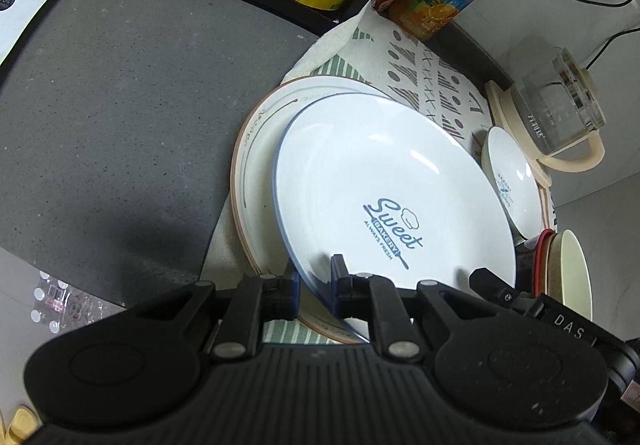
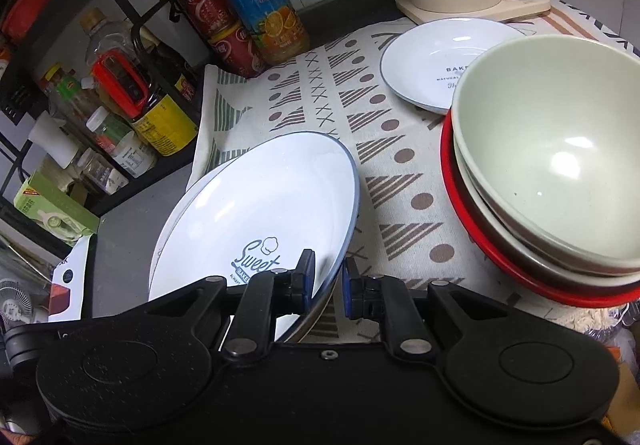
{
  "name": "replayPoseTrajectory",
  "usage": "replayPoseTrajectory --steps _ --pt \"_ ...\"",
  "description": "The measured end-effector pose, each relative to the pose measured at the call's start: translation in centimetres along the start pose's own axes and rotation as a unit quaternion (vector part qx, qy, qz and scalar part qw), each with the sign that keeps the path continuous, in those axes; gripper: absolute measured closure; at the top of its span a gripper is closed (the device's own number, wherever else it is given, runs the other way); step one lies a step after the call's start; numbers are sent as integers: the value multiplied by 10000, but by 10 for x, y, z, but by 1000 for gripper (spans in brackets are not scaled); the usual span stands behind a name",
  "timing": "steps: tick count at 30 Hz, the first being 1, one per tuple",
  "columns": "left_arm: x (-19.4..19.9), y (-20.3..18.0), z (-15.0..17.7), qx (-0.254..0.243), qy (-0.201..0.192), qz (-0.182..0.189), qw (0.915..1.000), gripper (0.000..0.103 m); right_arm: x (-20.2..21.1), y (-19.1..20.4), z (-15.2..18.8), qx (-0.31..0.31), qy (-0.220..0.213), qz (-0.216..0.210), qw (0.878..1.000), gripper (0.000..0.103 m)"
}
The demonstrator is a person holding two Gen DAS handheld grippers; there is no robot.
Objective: Organize plates and bowls
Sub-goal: 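Carry the 'Sweet' plate over the white flower plate and lower it, then open both grippers to release the 'Sweet' plate onto the flower plate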
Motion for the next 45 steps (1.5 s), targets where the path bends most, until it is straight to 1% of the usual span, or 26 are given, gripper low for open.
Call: replayPoseTrajectory --steps 5,9,12,14,16,19,20,22,28,32,36,38,41,45 --pt "2 -1 -6 -65 134 -164 9998 89 -5 1 0 -50 52 -24 10000 90" --pt "7 2 -9 -45 131 -275 9995 89 -8 3 1 -21 105 -34 9999 90" --pt "12 3 -14 -97 130 -417 9990 84 -10 3 0 3 119 -11 9999 91" --pt "17 6 -17 -42 62 -431 9990 83 -11 2 0 25 104 21 9999 92" --pt "22 6 -21 -88 -36 -442 9990 82 -12 2 -1 35 108 34 9999 92" --pt "32 7 -27 -63 -291 -440 9986 74 -12 3 0 101 112 64 9999 93" --pt "33 8 -29 -51 -354 -473 9982 72 -12 3 1 139 102 66 9998 93" --pt "32 10 -28 -82 -365 -602 9975 71 -12 5 1 181 104 62 9998 93" --pt "22 19 -20 -4 -209 -791 9966 71 -15 4 2 199 143 100 9996 93" --pt "14 21 -14 35 -136 -685 9976 72 -16 3 3 253 139 175 9994 93" --pt "10 23 -10 78 -125 -622 9980 77 -18 3 4 284 134 179 9993 93" --pt "9 22 -11 2 -141 -597 9981 83 -19 3 5 292 134 171 9993 93" --pt "8 23 -11 -3 -126 -645 9978 87 -22 3 6 281 150 167 9994 92" --pt "8 26 -13 89 -89 -607 9981 88 -23 4 5 282 162 188 9993 90"
Point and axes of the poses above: each gripper's, at about its wrist camera, not at the fingertips, and x roughly against the way its jaws point, y to its left, z to its underside, the point moved 7 cm from there along -x, roughly the way its jaws point, and after that the axes turned 11 degrees about -x, right-handed, at the moved point
